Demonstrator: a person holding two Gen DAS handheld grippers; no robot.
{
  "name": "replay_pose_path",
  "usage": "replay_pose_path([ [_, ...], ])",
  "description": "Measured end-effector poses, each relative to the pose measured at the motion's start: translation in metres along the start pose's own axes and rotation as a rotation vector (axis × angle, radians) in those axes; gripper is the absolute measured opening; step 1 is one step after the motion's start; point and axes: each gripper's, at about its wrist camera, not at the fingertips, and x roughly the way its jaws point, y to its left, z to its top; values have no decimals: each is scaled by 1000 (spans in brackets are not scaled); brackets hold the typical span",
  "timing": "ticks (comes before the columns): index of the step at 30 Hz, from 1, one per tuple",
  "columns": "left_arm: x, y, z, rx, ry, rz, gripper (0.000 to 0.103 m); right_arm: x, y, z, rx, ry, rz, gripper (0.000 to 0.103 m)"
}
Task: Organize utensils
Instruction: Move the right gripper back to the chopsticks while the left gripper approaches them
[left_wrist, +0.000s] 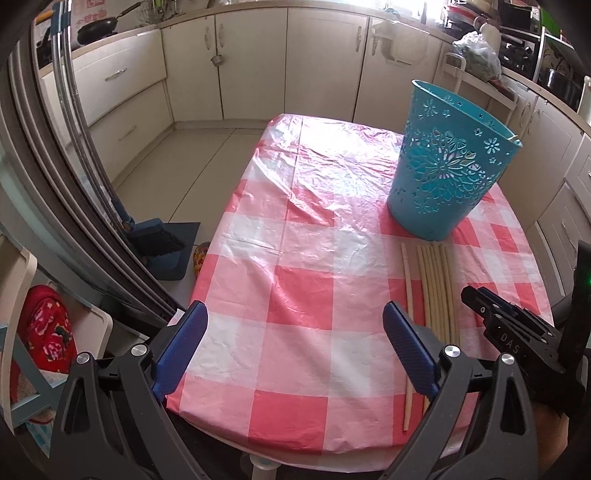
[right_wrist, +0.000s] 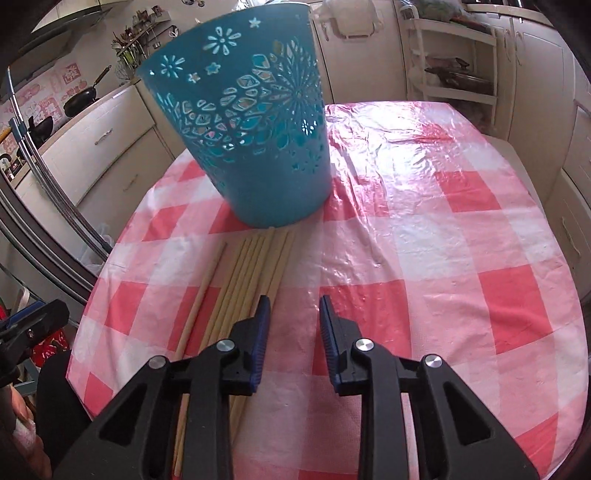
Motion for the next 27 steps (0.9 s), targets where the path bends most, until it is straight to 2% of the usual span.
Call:
replay_pose_path([
  [8,14,6,-3,-23,37,0,92,7,6,6,-12,3,-6,27],
  [13,17,-2,-4,-1,45,-3,92,12,14,8,-77,3,-55,18],
  [15,19,-5,-3,10,51,-4,92,13,16,8,-111,14,-63,11],
  [22,43,-38,8,88,88,-38,92,2,6,2,-250,74,-59,7],
  [27,71,-61,19,104,125,-63,92,-6,-22,0,-195,72,-31,7],
])
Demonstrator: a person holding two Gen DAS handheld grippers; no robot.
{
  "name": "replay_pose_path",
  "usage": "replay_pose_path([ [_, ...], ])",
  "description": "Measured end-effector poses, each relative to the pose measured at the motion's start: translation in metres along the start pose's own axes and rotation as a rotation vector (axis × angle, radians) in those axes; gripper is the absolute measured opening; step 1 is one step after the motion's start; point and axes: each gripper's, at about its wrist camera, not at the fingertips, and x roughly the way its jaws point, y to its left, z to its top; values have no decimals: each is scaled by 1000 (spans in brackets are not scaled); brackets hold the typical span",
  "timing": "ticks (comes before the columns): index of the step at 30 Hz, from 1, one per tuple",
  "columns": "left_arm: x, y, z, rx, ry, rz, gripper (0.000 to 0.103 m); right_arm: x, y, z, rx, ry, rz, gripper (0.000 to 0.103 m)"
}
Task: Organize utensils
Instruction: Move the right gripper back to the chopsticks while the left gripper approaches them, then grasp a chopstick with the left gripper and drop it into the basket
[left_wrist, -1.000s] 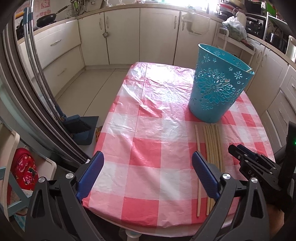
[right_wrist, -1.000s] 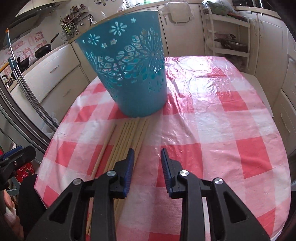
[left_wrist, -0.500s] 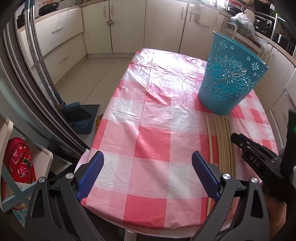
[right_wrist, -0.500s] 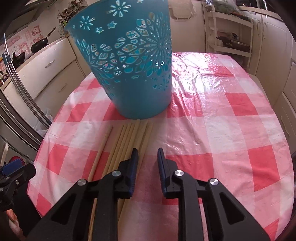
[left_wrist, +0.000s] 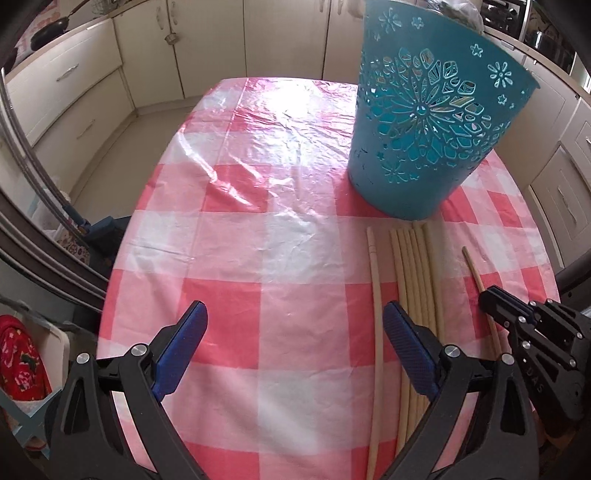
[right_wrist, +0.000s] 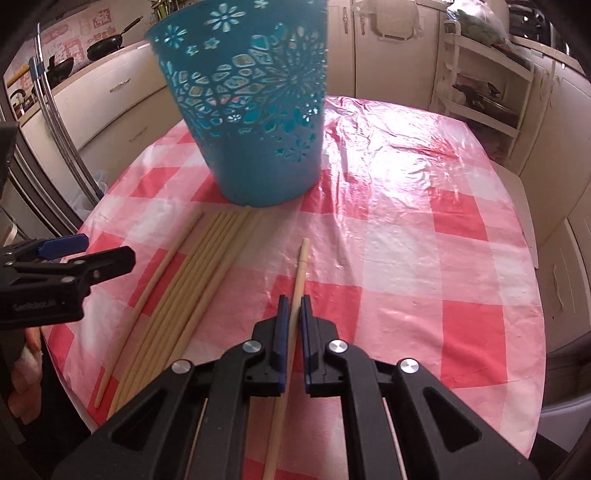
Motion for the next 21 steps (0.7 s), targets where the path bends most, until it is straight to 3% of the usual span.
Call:
replay_pose_path([
  [6,17,-15,8,37,10,27,92,1,-6,1,36,-15,35,7],
  [12,24,-26,12,81,5,35,73,1,-9,1,57,-25,66,7],
  [15,22,-32,12,107,-10,14,56,2,-12,0,64,-29,76,7],
  [19,19,-42,11,154,-18,-20,11,4,-14,2,69,-39,82,7],
  [21,19,-44,11,157,-5,-33,5,5,-14,1,66,-48,83,7],
])
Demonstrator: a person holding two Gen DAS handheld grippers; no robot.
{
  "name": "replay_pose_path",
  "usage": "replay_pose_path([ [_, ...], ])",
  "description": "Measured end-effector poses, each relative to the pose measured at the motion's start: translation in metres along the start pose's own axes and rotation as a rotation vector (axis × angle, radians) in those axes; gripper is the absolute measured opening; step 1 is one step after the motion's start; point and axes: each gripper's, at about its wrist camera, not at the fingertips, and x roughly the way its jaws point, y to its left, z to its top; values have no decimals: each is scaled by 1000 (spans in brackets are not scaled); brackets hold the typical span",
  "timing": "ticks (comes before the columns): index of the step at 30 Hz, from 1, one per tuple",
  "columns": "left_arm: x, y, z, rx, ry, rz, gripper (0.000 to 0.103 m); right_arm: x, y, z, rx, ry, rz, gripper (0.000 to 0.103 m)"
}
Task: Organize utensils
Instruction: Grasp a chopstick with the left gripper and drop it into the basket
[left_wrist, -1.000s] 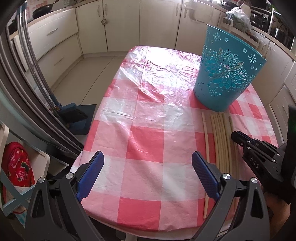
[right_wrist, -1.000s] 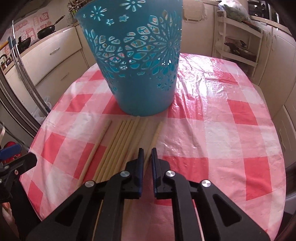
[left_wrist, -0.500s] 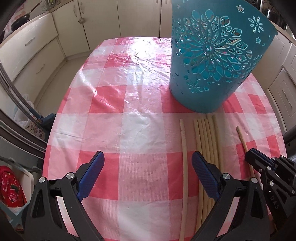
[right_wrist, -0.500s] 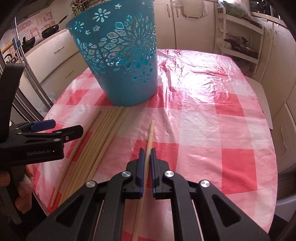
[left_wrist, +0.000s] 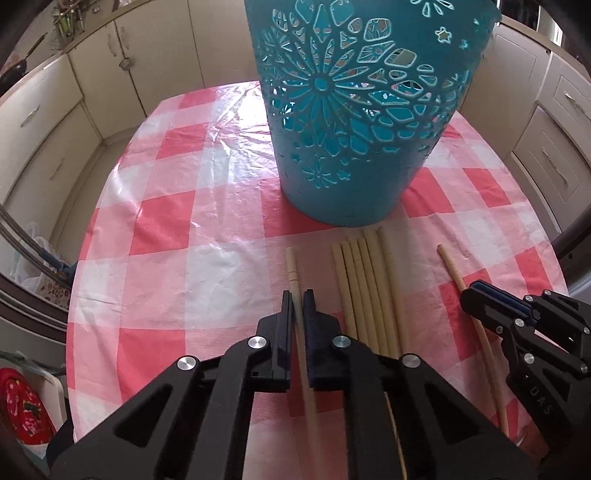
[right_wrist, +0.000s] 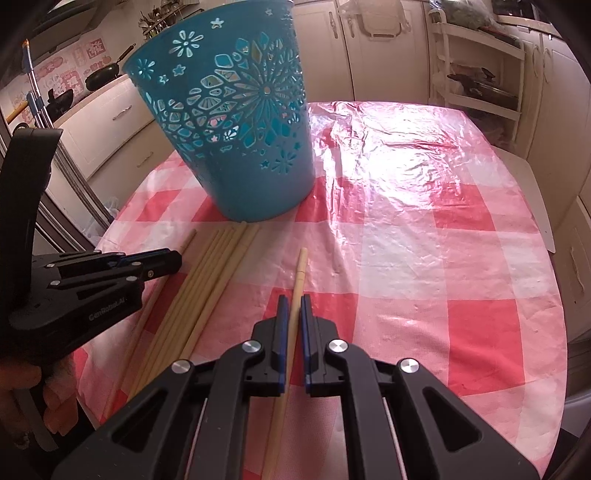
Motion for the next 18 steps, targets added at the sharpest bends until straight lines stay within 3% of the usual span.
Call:
replay_pose_path([
  [5,-6,19,-4,-63,51,-76,5,0,0,-2,-1,-11,2,7],
  [10,-41,52,0,-146,20,-150,5,0,-2,-2,13,-14,12,7],
  [14,-96,68,17,-177,-91,-199,5,0,-1,-2,12,-17,8,7],
  [18,-158,67,53,-157,-274,-237,5,0,-1,-2,13,-19,4,7],
])
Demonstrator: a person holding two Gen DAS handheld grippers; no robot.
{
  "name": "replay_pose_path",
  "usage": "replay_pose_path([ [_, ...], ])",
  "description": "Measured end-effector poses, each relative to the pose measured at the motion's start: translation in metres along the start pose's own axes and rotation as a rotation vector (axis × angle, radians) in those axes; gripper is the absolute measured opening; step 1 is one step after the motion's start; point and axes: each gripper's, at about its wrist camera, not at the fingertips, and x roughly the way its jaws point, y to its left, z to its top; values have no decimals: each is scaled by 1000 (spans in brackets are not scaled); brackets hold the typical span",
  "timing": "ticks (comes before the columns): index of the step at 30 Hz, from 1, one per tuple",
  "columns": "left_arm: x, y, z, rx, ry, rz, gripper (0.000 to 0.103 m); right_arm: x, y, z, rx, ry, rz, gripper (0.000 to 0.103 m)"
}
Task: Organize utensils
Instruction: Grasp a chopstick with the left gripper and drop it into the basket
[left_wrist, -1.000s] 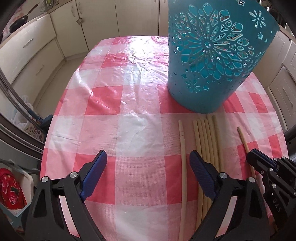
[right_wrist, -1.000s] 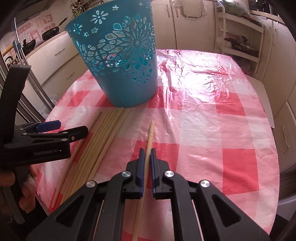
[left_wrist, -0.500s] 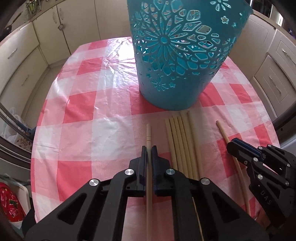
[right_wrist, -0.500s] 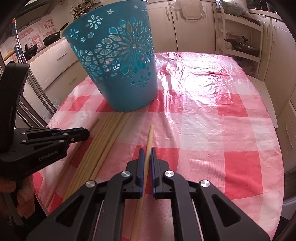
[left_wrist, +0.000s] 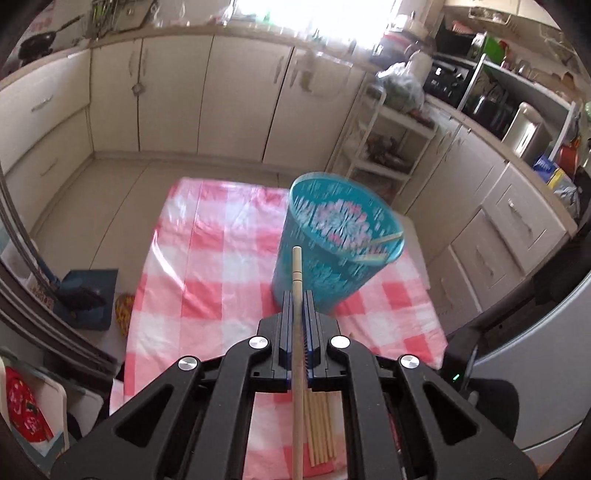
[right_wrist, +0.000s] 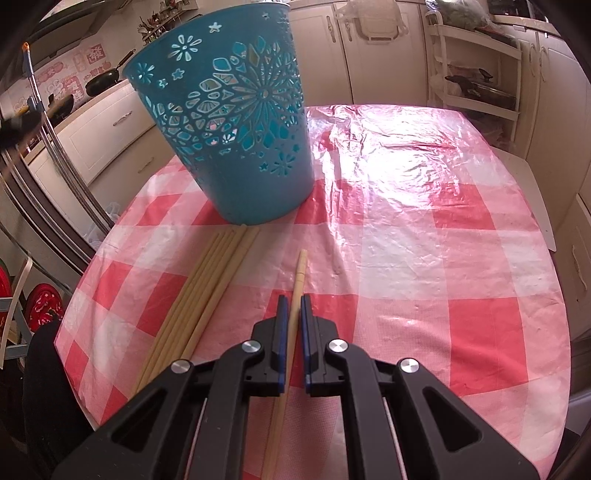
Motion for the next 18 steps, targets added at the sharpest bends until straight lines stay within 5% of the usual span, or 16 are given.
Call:
replay_pose_path([
  [6,-16,-39,62,62,-220,-23,5,0,-1,0,7,0,7,7],
  [14,29,-61,109,8,-396,32,5,0,-5,1,21,3,25,7],
  [18,64,-65,115,4,-419,86,5,1,-7,1,30,6,35,7],
])
